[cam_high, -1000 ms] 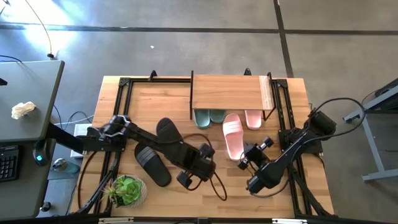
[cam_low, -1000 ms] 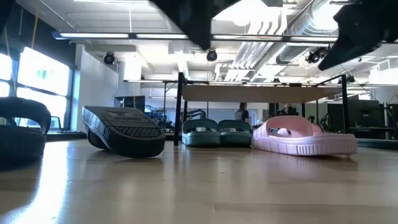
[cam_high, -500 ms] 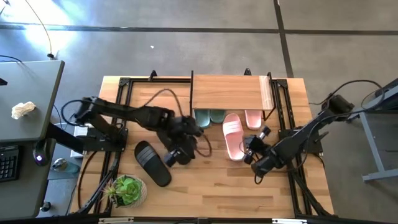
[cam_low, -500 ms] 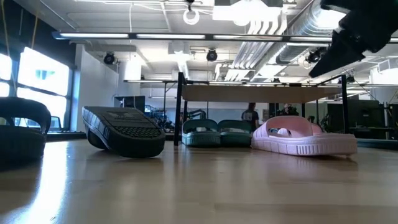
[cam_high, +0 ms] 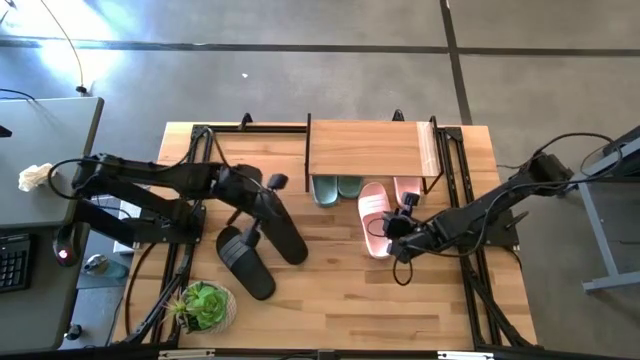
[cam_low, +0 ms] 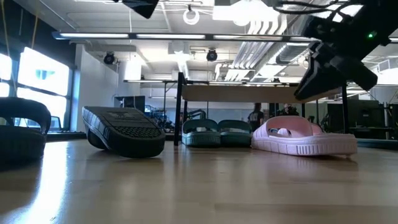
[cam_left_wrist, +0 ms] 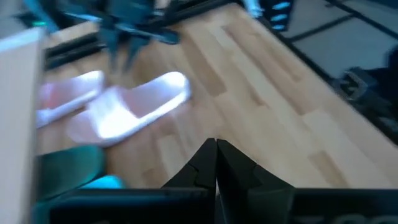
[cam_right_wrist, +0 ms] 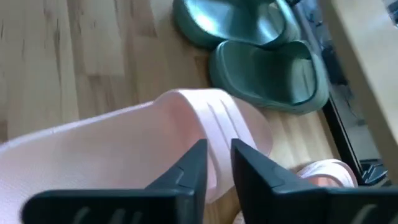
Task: Pick and place slides into the shelf
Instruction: Put the pink slide under the shelf
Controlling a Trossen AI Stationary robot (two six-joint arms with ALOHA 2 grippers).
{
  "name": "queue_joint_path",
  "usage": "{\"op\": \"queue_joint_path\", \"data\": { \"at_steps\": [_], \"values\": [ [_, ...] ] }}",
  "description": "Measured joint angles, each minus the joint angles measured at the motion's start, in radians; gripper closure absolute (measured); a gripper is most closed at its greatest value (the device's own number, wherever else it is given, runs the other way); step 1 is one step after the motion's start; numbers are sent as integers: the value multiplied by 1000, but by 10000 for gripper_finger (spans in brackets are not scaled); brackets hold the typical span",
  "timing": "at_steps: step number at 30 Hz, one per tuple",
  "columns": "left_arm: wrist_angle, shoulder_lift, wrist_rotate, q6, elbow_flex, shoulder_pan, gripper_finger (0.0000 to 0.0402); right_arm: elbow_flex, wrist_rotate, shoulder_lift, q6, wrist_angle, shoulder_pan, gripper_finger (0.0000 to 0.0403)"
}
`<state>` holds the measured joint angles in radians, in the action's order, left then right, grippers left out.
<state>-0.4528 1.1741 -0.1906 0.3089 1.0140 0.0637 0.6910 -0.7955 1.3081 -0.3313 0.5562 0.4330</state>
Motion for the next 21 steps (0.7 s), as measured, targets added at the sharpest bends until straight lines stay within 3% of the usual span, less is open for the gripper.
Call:
{"op": "queue_joint_path", "data": {
  "at_steps": [4, 8, 21],
  "values": [
    [43, -64, 26, 0, -48, 43, 401, 0, 70, 20, 23, 5, -41, 302],
    [75, -103, 20, -4, -95, 95, 401, 0, 66, 72, 59, 4, -79, 280],
    [90, -113, 15, -53, -110, 139, 401, 34, 23, 202, 45, -7, -176, 277]
  ]
}}
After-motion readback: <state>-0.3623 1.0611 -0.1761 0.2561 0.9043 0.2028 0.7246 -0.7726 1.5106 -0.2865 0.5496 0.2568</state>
